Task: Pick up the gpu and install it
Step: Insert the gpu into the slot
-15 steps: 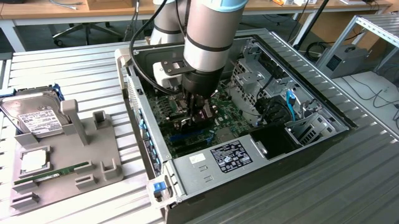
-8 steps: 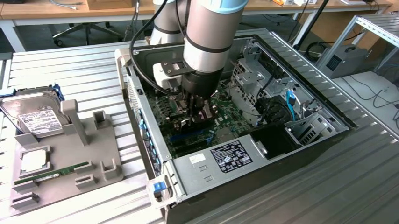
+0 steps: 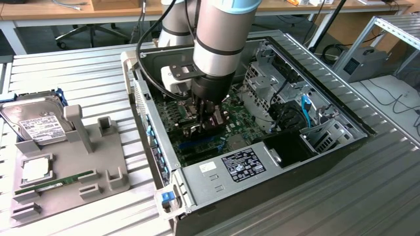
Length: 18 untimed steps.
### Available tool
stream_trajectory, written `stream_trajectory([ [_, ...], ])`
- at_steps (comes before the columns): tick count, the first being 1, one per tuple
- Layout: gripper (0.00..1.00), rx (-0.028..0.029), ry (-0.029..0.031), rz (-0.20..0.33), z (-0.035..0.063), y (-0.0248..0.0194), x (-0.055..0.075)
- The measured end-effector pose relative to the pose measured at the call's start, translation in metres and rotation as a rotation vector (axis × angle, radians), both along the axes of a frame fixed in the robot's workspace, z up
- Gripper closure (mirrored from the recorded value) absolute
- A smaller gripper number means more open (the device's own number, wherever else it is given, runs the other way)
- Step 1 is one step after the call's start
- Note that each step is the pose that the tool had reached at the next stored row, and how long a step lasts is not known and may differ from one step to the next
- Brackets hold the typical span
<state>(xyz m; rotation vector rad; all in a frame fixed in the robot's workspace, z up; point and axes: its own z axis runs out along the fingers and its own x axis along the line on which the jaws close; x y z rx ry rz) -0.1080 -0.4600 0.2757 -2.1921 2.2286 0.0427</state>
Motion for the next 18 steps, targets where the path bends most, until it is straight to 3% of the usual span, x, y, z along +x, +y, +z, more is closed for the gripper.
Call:
stream_trajectory([
  [4, 0.74, -0.0011, -0.0001, -0.002, 0.0006, 0.0, 0.0],
  [8, 0.74, -0.012, 0.0002, -0.024, 0.0007, -0.0002, -0.0001],
  [18, 0.74, -0.0125, 0.0004, -0.026, -0.0036, -0.0002, -0.0002],
])
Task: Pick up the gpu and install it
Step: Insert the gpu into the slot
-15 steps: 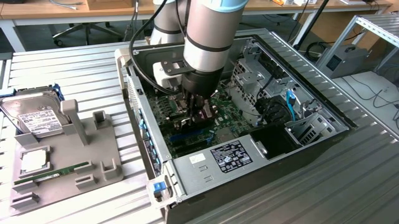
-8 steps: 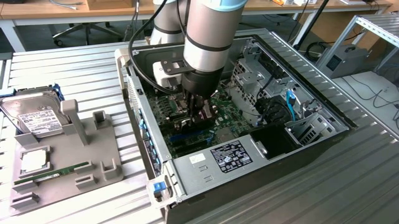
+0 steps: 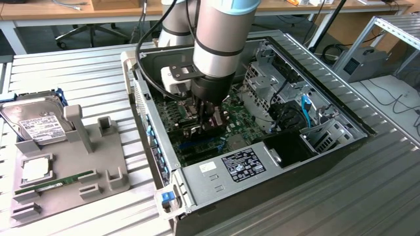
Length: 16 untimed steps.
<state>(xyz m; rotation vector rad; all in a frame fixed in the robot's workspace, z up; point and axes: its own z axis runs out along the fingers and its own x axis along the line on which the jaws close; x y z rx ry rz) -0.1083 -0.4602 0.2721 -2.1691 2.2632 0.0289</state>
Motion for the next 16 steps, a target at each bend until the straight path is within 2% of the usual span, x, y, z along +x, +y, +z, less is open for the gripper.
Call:
stream_trajectory([
  [16, 0.74, 0.0005, -0.0002, -0.001, -0.0008, 0.0, 0.0],
])
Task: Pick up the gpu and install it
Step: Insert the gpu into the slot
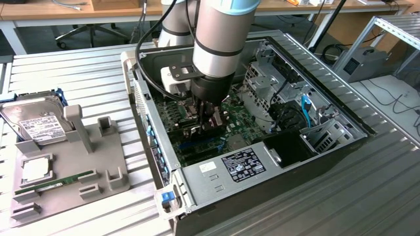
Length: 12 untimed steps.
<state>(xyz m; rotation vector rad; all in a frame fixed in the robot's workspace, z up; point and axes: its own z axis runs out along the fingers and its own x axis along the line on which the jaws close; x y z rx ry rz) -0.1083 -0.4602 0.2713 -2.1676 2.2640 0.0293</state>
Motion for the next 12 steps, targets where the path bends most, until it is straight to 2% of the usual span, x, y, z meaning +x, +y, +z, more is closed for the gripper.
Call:
stream_trajectory([
  [12, 0.74, 0.0001, -0.0004, 0.0, 0.0009, 0.0001, 0.0],
])
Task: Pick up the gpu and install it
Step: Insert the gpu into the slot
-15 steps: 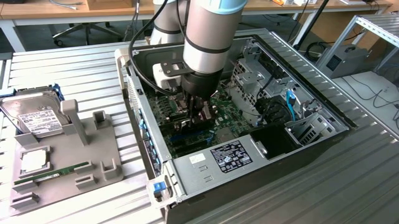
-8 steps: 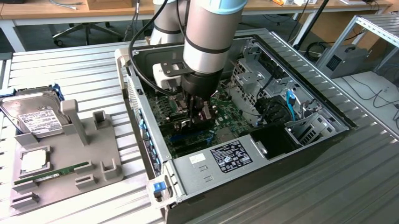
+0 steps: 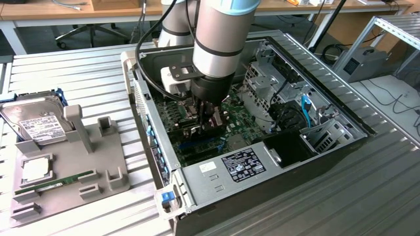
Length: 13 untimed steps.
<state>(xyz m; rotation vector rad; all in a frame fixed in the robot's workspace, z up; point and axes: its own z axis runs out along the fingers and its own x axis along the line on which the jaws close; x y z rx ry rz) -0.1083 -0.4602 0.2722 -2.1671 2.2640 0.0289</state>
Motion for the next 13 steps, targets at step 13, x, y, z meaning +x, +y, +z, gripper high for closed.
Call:
stream_trajectory([
  [13, 0.74, -0.0015, 0.0002, -0.018, 0.0026, -0.0002, 0.0],
])
